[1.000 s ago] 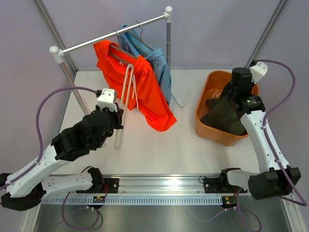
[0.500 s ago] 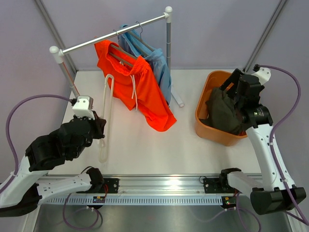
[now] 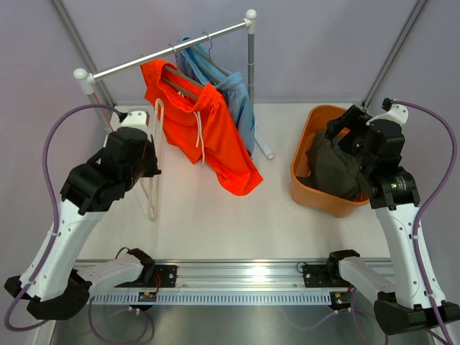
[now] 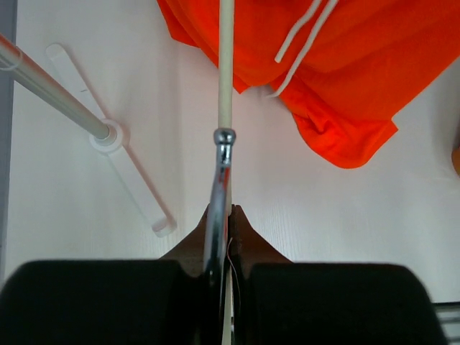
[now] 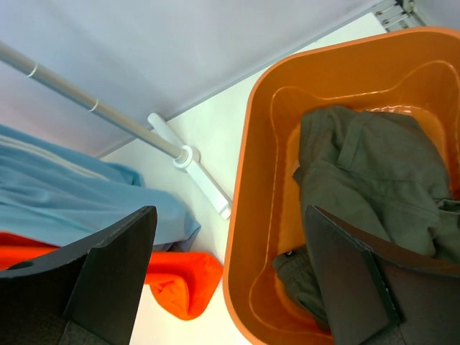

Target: Remove the shorts from the hanger

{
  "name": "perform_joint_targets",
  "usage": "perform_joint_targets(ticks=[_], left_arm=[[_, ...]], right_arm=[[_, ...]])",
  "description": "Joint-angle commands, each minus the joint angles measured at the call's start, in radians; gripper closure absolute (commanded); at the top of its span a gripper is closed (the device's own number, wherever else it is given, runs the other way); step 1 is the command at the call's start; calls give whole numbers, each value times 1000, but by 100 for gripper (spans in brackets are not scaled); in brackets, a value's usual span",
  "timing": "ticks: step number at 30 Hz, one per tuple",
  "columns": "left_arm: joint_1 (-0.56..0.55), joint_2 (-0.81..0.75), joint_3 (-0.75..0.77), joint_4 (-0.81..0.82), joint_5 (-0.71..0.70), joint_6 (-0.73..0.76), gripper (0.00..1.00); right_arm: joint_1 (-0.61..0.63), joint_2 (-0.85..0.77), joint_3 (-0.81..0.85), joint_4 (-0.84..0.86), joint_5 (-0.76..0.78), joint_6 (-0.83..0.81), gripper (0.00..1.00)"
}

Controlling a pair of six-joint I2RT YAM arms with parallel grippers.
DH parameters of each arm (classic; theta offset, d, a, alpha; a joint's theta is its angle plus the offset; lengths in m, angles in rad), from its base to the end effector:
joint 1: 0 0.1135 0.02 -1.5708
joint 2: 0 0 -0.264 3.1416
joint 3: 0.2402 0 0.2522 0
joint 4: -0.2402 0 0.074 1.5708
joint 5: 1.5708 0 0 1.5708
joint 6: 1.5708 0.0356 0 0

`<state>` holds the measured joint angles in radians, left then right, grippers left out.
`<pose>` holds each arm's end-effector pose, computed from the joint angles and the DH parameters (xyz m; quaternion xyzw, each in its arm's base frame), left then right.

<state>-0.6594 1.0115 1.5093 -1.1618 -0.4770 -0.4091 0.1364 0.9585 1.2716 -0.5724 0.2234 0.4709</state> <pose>0.1283 -0.0788 0.4419 0.0064 0.8796 -0.0339 0.4745 0.1872 0.0177 0.4342 0.1981 0.7653 0.0969 0.6046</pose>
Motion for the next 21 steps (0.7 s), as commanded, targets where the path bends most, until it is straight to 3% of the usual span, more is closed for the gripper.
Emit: perform_joint_targets(ticks=[1,5,21], left_arm=[[153,41,106,79,207,102,100],[288,117,166,91,299,107,100],[483,504,677,-10,380,122,100]], right_arm=[[-3,-20,44,-26,-90,-9,7],[-3,-30,48,-40,-125,-20,7],[-3,-55,55,-69,-210,-21,7]])
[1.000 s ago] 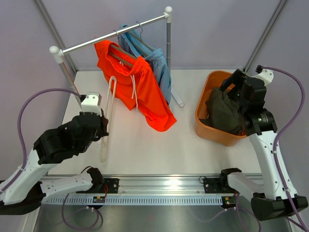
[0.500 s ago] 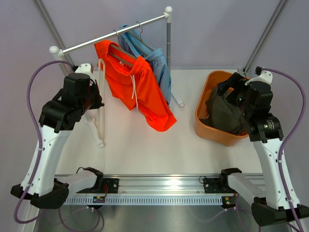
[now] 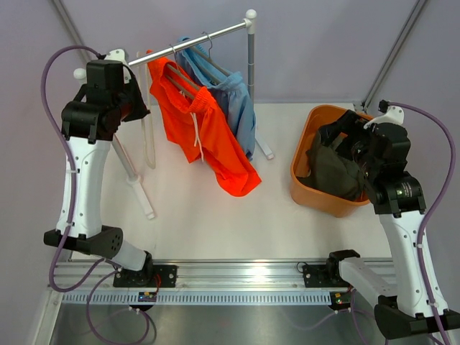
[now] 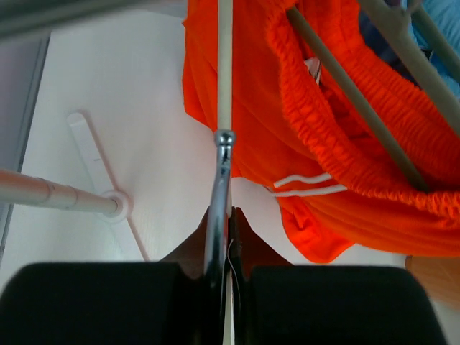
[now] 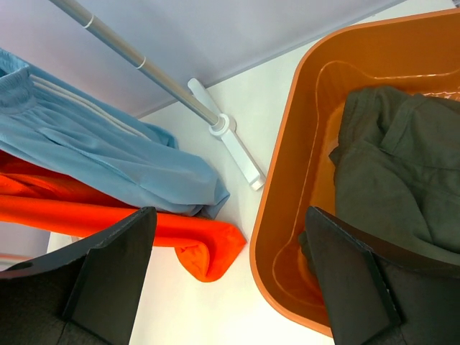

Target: Remove the shorts from the hanger

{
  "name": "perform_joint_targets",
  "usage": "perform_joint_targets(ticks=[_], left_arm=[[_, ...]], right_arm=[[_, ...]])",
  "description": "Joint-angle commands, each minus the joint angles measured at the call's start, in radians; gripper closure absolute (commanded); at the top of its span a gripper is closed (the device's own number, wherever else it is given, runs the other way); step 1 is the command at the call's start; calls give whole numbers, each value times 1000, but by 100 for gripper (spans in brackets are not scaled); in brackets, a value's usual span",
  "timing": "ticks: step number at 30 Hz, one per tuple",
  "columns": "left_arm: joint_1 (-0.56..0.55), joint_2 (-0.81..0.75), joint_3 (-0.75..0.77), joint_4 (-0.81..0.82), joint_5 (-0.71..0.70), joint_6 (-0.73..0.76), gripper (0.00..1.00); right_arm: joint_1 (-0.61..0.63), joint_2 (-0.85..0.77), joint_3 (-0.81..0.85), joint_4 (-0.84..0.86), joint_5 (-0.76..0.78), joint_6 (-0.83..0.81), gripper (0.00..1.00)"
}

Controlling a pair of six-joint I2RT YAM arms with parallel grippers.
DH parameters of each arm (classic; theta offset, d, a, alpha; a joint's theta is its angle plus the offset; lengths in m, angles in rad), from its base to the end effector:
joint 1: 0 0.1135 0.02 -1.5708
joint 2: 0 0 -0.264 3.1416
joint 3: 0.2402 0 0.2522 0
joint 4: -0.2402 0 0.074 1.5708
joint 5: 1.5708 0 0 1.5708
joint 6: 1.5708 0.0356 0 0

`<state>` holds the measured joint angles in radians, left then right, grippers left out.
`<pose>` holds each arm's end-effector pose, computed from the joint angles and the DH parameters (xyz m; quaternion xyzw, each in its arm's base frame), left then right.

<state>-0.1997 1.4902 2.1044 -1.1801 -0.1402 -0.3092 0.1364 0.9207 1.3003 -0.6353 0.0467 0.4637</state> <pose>0.2525 -0.0460 0.5083 -0.0815 0.8711 -0.0615 0.4804 0.1701 0.0217 0.4424 0.1430 0.7784 0.1629 0.5892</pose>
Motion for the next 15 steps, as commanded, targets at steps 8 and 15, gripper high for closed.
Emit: perform_joint_targets(ticks=[8,15], left_arm=[[55,90,183,24,13,12,100],[97,142,241,45,21,9,100]], right_arm=[[-3,-22,33,-20,-41,-28,7],[-3,-26,34,-30,-44,-39,7]])
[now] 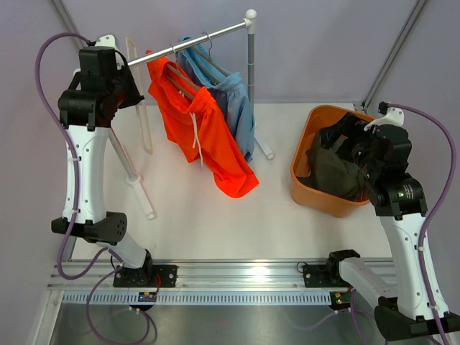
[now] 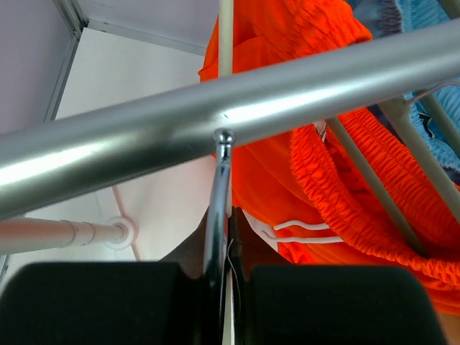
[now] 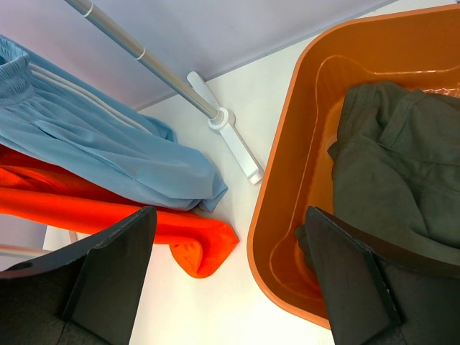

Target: Remove the shorts from the hanger

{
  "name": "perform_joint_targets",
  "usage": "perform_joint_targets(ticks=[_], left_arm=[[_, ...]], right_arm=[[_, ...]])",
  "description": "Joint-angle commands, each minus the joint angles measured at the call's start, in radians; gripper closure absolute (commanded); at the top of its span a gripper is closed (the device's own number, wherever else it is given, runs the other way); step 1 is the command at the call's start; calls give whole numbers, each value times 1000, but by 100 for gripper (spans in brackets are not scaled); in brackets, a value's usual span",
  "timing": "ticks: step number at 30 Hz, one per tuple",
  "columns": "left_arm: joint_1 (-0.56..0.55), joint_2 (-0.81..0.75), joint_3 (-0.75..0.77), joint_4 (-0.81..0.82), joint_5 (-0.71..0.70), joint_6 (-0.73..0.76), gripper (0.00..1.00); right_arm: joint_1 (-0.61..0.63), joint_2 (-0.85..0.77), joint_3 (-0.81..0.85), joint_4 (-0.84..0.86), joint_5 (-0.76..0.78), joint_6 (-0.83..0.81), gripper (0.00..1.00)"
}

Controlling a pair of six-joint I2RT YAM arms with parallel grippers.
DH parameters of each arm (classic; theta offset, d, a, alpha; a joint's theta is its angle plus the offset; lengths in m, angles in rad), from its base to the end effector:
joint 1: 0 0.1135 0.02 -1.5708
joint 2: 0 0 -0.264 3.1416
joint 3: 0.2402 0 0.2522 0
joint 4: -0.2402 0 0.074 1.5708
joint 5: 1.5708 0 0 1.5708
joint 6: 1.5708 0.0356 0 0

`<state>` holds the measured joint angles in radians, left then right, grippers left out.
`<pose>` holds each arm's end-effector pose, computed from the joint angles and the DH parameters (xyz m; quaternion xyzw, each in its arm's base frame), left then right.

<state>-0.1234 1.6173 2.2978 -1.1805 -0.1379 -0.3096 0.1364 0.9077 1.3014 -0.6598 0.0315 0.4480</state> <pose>0.2793 -0.0297 0.5256 -0.1148 0.8510 -0.0515 0.5098 0.1650 0.0215 0.4421 0.1327 0.7835 0.1629 0.5849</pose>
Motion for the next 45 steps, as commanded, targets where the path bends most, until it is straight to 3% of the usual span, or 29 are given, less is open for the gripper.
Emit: perform_joint_targets(ticks=[1,13,22,35,45], left_arm=[[31,26,51,45,20,9,100],[83,79,20,90,37,-3,100],[84,-2,-211,188,47,-13,100],[84,-91,-357,222,26,-3,100],[84,-183,-420,242,9,-2,80]], right_arm=[[-3,-12,33,-8,-27,-23,7],[-3,-7,12,-1,-54,-22,7],[-3,-20,-19,6,-58,-15,7],[-3,-36,-57,15,-58,-11,7],[-3,-43,-73,19,-64,-6,8]])
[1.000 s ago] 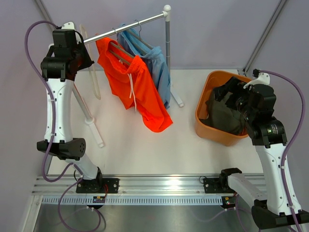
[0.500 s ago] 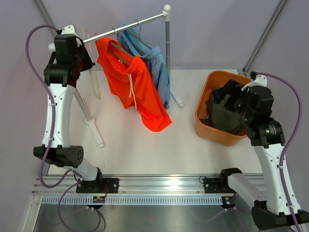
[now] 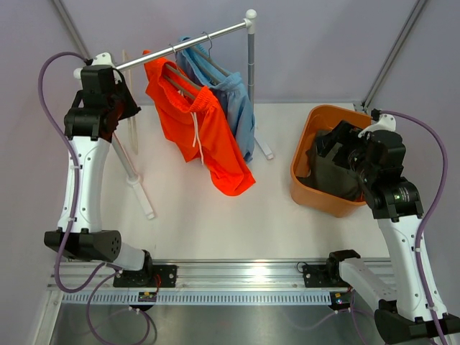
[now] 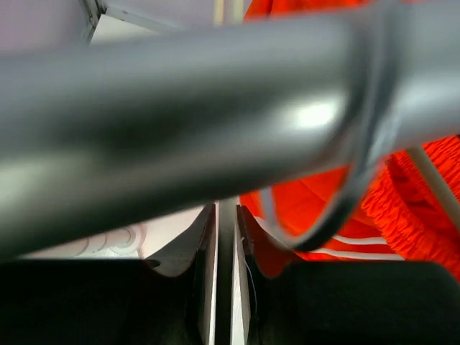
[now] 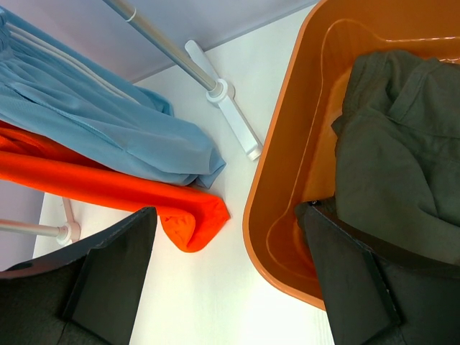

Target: Remove the shorts from the hanger

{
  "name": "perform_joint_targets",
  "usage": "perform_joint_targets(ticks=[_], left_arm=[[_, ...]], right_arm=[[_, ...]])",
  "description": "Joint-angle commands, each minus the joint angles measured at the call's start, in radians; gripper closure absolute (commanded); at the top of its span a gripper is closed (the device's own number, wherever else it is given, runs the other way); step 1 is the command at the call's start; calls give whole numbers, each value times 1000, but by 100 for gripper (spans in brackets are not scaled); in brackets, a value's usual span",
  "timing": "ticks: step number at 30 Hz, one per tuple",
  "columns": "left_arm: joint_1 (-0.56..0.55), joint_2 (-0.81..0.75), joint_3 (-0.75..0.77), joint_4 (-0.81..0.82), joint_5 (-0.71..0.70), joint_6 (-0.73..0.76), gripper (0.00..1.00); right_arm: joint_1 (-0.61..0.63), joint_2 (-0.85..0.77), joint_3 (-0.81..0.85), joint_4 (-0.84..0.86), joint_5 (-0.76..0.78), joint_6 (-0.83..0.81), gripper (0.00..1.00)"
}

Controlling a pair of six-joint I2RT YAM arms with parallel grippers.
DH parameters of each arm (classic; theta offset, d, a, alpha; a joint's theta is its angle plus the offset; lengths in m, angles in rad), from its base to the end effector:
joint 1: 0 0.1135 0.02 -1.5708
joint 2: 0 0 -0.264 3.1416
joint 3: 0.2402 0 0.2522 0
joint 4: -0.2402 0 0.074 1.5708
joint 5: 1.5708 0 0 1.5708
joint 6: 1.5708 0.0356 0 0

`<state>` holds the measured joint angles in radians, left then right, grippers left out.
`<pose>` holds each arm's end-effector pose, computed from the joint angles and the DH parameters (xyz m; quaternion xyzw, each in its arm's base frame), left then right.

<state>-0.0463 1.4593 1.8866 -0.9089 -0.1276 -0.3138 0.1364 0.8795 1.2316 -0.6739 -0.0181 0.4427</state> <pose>0.2855 -0.0087 0.4813 -0.1466 0.8416 -0.0389 0.5184 0.1633 0.0231 0.4230 0.1185 0.8025 0.1740 0.5582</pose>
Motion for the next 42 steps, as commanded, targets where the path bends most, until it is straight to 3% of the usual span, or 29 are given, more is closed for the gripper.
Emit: perform_joint_targets(ticks=[1,7,16,20,30,37,40,41,42], left_arm=[[6,-37,-11,-30,2,1,79],[6,-89,-26,-27,3,4,73],[-10,-227,-60,-18,-37,16,45],[-20,-280,-76,-18,-73,19,40],[-70,-513,-204,175,2,33,40],[-76,-525,-231,246,115,-5,40],[-148,-482,-236,281,80,-19,41],[-232,-467,-230,286,48,-12,41],[-289,-447,-200,285,-71,4,41]], right_arm=[[-3,-16,-3,30,-14,-1,8],[-1,-17,-3,28,-14,-2,8],[-1,-17,-4,28,-14,-2,8],[-1,-20,-4,25,-13,-2,8],[-1,-25,-12,16,-9,-1,8],[-1,-31,-21,13,-5,2,8],[-1,-28,-21,8,-2,-1,8],[-1,-28,-20,5,0,-4,8],[-1,-28,-18,4,0,-6,8]])
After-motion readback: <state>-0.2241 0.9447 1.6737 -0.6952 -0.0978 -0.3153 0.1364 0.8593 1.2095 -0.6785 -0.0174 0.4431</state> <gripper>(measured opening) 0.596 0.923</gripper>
